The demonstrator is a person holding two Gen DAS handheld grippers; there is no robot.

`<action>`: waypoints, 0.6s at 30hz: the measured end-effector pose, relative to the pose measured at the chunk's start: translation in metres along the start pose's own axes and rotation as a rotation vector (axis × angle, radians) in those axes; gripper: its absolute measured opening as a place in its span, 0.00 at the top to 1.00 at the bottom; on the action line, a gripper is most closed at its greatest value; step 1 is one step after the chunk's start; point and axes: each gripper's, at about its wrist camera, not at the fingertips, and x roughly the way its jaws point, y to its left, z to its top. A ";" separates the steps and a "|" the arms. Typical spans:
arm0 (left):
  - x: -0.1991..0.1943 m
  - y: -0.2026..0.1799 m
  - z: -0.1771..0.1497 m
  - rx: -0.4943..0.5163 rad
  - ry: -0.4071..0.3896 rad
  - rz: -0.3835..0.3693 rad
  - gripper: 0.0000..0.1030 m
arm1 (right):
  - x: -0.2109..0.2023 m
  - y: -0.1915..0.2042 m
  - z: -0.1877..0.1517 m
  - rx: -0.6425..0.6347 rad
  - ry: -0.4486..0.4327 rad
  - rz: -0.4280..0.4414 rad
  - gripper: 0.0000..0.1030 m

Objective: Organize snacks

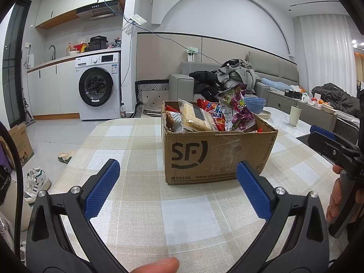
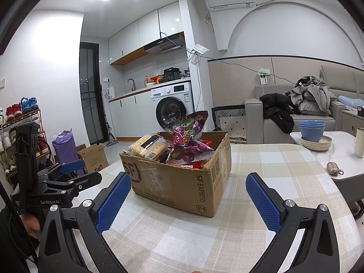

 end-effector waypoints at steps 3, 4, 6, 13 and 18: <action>0.000 0.000 0.000 0.000 0.000 0.000 0.01 | 0.000 0.000 0.000 0.000 0.000 0.000 0.00; 0.000 0.000 0.000 0.000 0.000 -0.001 0.01 | 0.000 0.000 0.000 0.000 0.000 0.000 0.00; 0.000 0.000 0.000 0.000 0.000 0.000 0.01 | 0.000 0.000 0.000 0.001 0.000 0.000 0.00; 0.001 0.000 0.000 0.000 -0.001 -0.001 0.01 | 0.000 0.000 0.000 0.000 0.000 0.000 0.00; 0.002 -0.001 -0.001 0.000 -0.001 -0.001 0.01 | 0.000 0.000 0.000 0.000 0.000 0.000 0.00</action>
